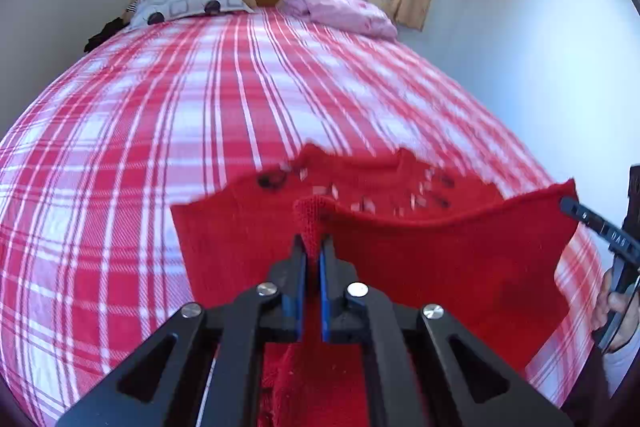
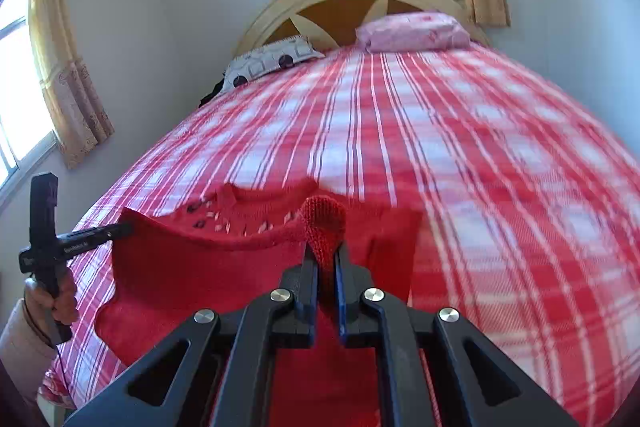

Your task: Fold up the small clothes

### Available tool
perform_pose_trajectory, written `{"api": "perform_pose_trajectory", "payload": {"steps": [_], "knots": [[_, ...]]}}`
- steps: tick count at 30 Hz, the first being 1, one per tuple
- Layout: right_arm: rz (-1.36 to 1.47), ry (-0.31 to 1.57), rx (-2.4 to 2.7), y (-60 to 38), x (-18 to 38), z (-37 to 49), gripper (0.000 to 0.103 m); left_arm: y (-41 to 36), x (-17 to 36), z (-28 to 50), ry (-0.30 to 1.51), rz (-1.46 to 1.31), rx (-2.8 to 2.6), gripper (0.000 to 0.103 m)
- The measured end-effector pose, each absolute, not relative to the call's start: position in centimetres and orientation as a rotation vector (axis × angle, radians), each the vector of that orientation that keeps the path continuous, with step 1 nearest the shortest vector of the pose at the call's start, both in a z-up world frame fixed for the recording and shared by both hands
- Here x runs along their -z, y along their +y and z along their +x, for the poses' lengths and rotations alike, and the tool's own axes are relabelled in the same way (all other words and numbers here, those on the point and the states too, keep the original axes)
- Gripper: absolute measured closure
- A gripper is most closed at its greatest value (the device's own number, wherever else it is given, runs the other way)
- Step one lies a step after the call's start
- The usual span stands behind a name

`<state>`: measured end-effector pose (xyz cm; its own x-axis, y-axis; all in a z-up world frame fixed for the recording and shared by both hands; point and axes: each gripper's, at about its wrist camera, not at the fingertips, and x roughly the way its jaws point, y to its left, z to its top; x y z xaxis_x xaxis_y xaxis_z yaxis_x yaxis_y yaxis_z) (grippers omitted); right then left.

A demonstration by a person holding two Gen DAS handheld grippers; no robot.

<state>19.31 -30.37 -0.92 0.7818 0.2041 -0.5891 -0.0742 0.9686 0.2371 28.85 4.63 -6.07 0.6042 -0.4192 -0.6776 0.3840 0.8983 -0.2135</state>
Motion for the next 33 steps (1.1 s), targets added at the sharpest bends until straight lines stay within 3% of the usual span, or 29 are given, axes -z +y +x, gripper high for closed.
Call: {"api": "perform_pose_trajectory", "payload": {"steps": [10,18,21,24,27,29,33], "knots": [[0.1,0.63,-0.064,-30.8,-0.3,29.3,0.097,4.2,5.2,36.5,0.784,-0.082,0.337,0.097],[-0.029,0.823,-0.002,-29.4,8.5,35.6,0.096,3.1,13.0,41.7,0.957,-0.045,0.224,0.097],[0.003,0.9,-0.014,-30.1,10.0,36.5,0.096,3.2,12.9,41.3,0.942,-0.026,0.209,0.089],[0.072,0.912,-0.026,-31.2,9.6,36.4,0.095,3.3,12.4,41.3,0.954,0.0,0.191,0.088],[0.186,0.823,-0.029,-32.6,6.7,34.0,0.091,4.7,10.8,40.2,0.946,-0.032,0.188,0.082],[0.231,0.75,-0.014,-33.3,4.6,31.1,0.088,5.9,9.6,38.8,0.917,-0.059,0.198,0.068],[0.223,0.723,-0.051,-32.7,3.2,24.8,0.085,7.1,7.3,34.0,0.848,-0.027,0.196,0.064]]}}
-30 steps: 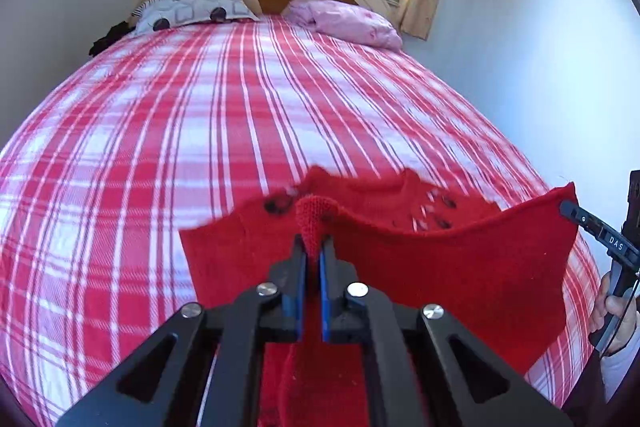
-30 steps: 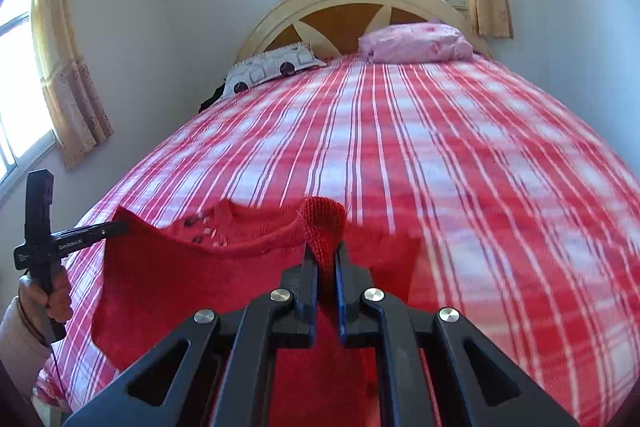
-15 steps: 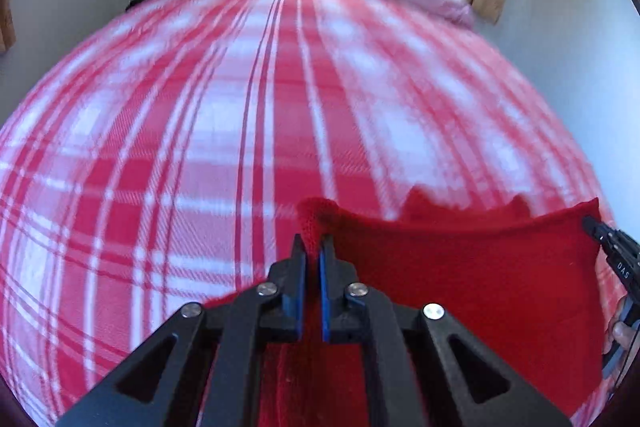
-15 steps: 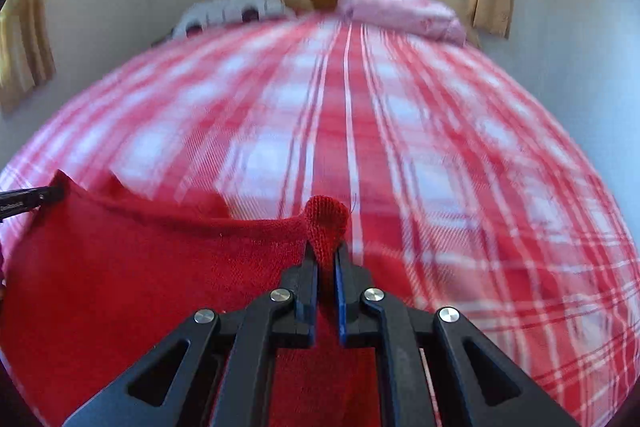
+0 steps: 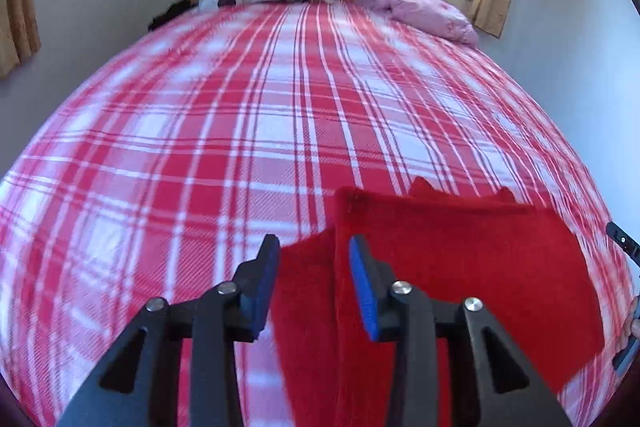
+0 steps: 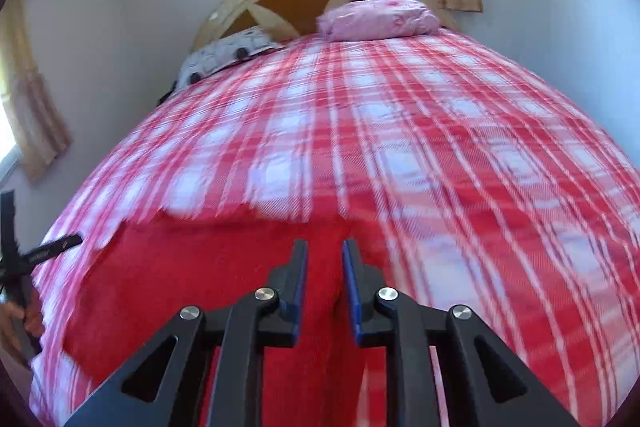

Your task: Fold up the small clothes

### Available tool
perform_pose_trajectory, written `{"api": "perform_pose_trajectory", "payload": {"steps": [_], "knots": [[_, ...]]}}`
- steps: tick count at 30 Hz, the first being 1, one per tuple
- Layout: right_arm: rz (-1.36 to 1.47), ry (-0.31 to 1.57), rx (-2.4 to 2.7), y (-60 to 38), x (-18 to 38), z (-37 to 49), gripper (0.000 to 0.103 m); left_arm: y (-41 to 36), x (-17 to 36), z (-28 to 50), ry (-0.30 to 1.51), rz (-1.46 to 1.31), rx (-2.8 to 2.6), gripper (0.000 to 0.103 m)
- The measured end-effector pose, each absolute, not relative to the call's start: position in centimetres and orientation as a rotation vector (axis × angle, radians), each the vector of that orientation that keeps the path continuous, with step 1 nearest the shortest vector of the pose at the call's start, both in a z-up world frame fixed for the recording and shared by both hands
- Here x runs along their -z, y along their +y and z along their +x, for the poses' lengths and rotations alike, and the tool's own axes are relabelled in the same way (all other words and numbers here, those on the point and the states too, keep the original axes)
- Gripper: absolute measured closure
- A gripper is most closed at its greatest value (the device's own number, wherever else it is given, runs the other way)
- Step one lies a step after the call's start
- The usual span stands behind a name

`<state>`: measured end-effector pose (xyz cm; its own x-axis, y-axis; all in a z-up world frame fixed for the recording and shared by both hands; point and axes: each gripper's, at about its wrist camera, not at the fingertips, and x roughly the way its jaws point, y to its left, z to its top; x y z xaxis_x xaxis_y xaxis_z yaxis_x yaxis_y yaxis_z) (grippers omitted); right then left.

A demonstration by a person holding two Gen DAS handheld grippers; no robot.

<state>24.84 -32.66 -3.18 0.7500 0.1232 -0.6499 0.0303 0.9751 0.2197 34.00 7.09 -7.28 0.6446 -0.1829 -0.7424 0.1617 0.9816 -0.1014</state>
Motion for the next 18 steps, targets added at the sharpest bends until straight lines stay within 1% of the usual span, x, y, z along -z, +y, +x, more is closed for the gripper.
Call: {"api": "perform_pose_trajectory", "payload": {"steps": [3,7,11,12,15,17,18], "knots": [[0.232,0.743,-0.103,-31.2,3.9,21.5,0.085,6.5,7.3,30.9,0.844,-0.022,0.233,0.064],[0.225,0.764,-0.177,-28.3,5.6,17.7,0.085,5.2,9.0,27.8,0.888,-0.023,0.257,0.064],[0.193,0.878,-0.126,-27.0,9.7,16.5,0.085,4.3,11.3,25.5,0.925,0.012,0.204,0.063],[0.206,0.861,-0.128,-27.1,10.2,15.7,0.085,4.2,11.8,24.9,0.91,0.034,0.173,0.063],[0.256,0.83,-0.136,-27.7,10.4,14.5,0.085,4.7,12.2,23.2,0.864,0.028,0.14,0.056],[0.312,0.817,-0.144,-28.4,10.7,13.8,0.084,5.3,12.6,22.5,0.861,0.013,0.119,0.042],[0.333,0.81,-0.15,-28.6,10.9,13.7,0.084,5.7,13.0,22.2,0.872,-0.001,0.114,0.04]]}}
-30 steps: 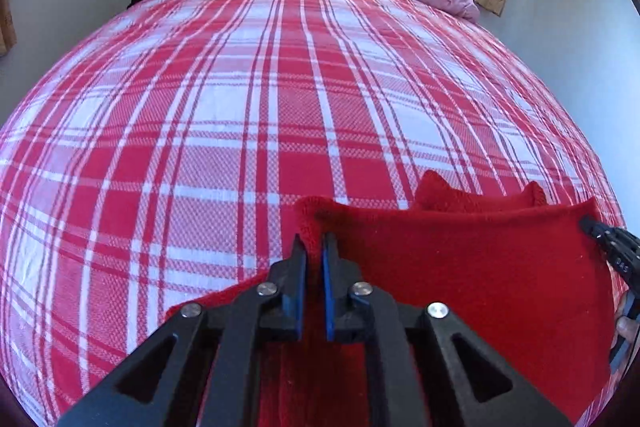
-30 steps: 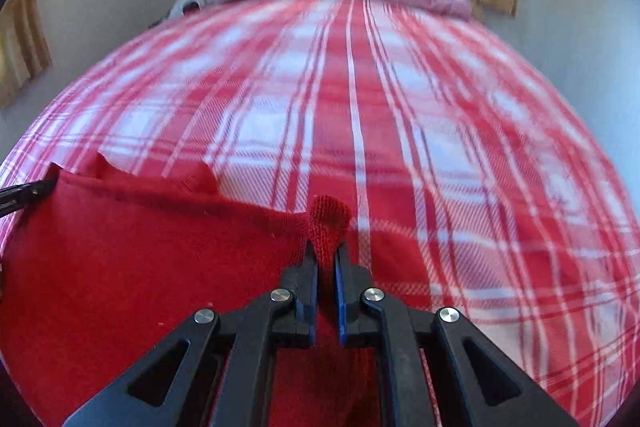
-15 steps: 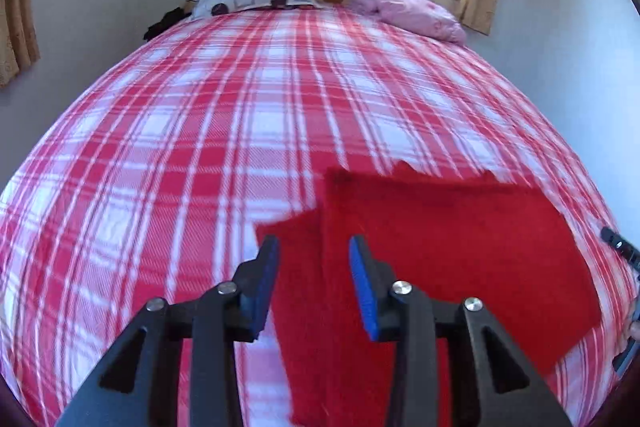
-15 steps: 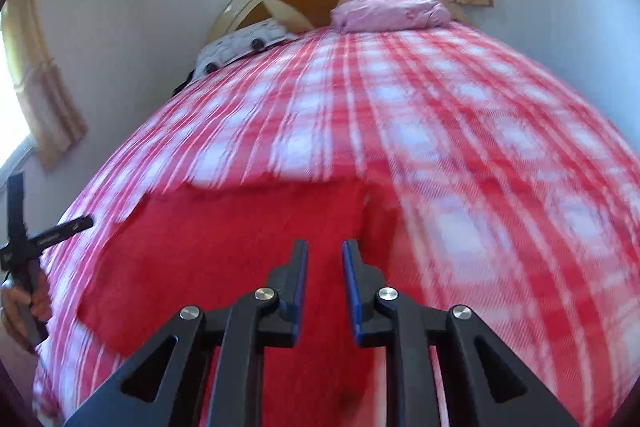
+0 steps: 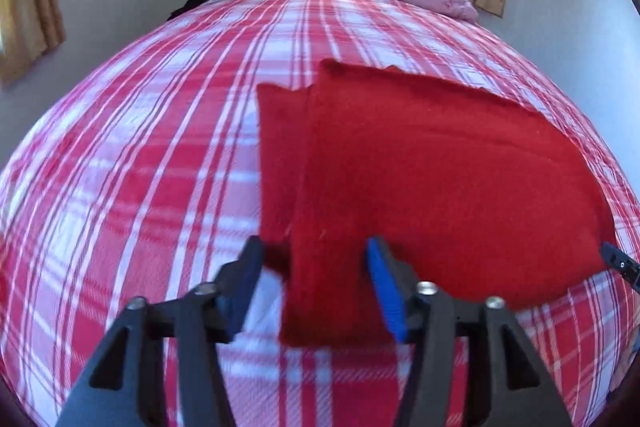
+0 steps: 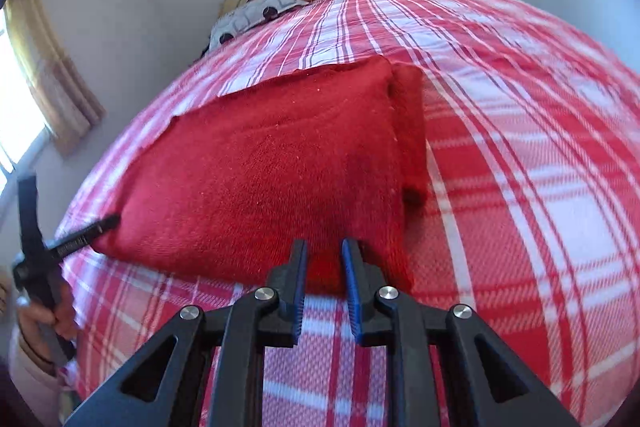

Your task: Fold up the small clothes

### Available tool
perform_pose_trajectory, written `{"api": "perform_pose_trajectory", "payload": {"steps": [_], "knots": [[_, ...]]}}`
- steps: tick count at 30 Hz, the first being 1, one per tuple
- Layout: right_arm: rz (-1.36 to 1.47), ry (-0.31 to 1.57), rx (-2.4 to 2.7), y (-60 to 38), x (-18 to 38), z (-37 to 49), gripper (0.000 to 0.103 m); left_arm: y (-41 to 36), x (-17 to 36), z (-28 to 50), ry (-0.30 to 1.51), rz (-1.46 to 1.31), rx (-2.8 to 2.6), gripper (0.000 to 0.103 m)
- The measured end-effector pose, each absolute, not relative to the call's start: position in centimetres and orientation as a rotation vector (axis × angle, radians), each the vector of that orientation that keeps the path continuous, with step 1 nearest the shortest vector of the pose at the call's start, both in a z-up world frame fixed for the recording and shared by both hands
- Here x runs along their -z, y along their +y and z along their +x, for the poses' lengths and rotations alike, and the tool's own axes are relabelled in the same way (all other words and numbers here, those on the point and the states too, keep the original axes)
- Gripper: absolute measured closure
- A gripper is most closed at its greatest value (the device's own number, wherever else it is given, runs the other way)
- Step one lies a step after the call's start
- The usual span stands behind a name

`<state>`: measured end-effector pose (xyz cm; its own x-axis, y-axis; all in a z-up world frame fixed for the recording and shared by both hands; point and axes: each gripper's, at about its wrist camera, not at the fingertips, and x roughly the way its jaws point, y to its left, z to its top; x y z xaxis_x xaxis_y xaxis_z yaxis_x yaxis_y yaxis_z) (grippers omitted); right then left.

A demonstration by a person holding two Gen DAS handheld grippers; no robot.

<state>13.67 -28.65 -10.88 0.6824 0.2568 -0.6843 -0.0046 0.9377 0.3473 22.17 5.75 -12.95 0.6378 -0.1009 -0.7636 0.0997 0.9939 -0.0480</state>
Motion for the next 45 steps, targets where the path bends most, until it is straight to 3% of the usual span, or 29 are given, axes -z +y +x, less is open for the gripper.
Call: {"api": "perform_pose_trajectory", "payload": {"steps": [9,24,25,28,38,39,41,42,43,45], "knots": [[0.421,0.742,-0.169,-29.8,10.8,13.1,0.085,10.9,12.3,21.2,0.857,-0.302,0.112,0.033],[0.45,0.746,-0.184,-30.2,11.2,13.2,0.084,8.1,13.7,24.2,0.911,-0.4,0.133,0.033],[0.451,0.746,-0.184,-30.2,11.2,13.2,0.084,8.2,13.6,24.3,0.91,-0.414,0.13,0.035],[0.454,0.746,-0.185,-30.3,11.2,13.2,0.084,7.7,13.8,24.4,0.919,-0.421,0.147,0.067],[0.416,0.699,-0.166,-29.8,9.1,12.8,0.084,7.2,11.3,23.6,0.857,-0.44,0.189,0.076],[0.425,0.682,-0.187,-29.7,8.1,13.0,0.083,7.0,10.8,23.4,0.843,-0.438,0.195,0.076],[0.44,0.678,-0.238,-29.1,6.5,14.0,0.068,6.6,10.1,23.2,0.818,-0.44,0.205,0.076],[0.443,0.686,-0.265,-28.7,5.8,14.8,0.05,6.2,9.7,23.0,0.802,-0.435,0.21,0.076],[0.447,0.688,-0.289,-28.3,5.2,15.5,0.039,5.7,9.4,22.8,0.787,-0.422,0.211,0.076],[0.47,0.699,-0.353,-27.5,4.1,17.3,0.039,4.5,9.0,22.4,0.761,-0.39,0.212,0.076]]}}
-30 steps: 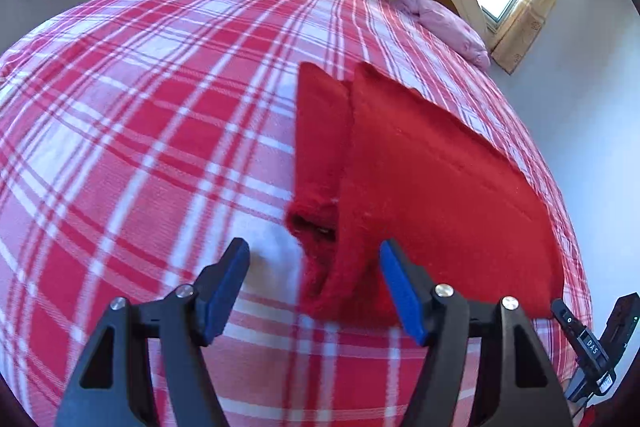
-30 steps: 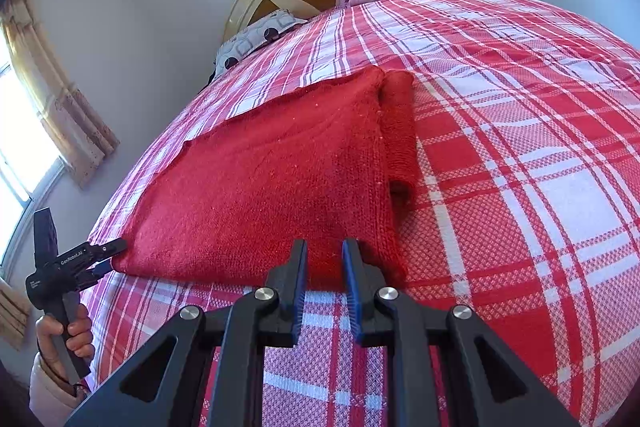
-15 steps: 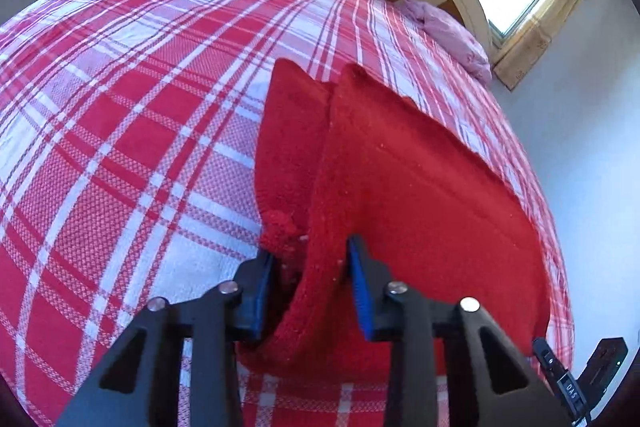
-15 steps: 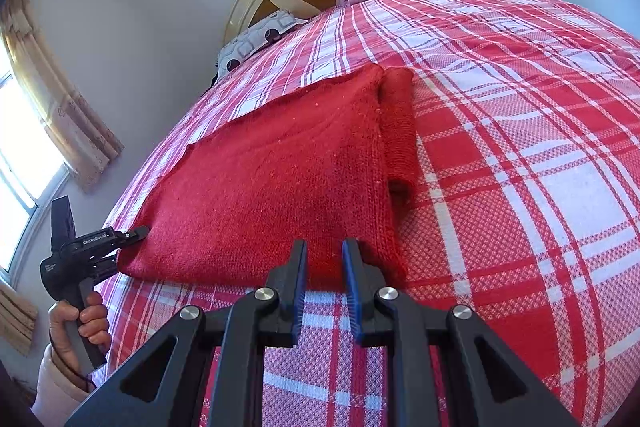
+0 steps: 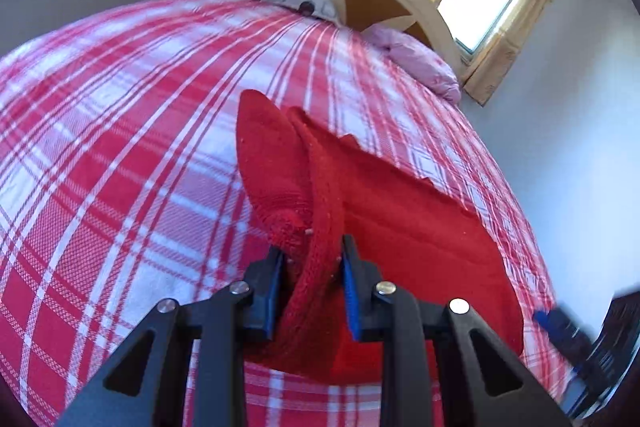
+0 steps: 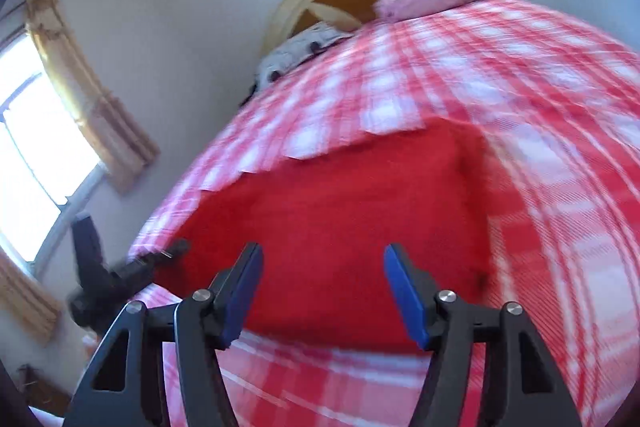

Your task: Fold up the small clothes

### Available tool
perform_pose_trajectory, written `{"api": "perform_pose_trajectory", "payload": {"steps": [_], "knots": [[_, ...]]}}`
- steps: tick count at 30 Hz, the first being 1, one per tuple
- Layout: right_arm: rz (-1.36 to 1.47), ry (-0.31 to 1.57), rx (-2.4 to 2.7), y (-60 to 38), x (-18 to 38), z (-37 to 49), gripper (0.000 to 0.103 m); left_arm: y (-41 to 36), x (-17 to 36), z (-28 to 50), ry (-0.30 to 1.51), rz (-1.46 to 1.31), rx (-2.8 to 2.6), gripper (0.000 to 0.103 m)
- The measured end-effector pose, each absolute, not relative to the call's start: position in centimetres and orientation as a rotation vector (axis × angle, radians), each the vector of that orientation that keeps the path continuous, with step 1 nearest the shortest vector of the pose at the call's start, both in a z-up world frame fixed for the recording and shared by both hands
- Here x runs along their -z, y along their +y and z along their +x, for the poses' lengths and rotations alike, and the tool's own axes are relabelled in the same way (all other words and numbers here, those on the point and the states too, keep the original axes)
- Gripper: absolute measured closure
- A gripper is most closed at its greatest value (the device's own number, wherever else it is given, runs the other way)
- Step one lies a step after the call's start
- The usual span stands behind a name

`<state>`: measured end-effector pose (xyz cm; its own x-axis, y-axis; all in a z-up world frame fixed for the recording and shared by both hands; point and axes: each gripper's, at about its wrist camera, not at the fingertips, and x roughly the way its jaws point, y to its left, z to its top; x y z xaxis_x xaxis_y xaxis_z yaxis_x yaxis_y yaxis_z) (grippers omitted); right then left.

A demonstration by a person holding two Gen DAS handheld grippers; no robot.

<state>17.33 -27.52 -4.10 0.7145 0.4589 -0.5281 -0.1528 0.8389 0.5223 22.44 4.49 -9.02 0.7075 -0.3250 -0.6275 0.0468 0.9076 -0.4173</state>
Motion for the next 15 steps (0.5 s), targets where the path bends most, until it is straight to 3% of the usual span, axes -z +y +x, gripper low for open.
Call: {"api": "perform_pose_trajectory", "payload": {"steps": [15], "knots": [[0.574,1.043,-0.687,-18.2,4.6,32.0,0.035,-3.0,8.1,21.1,0.627,-0.079,0.255,0.08]]}}
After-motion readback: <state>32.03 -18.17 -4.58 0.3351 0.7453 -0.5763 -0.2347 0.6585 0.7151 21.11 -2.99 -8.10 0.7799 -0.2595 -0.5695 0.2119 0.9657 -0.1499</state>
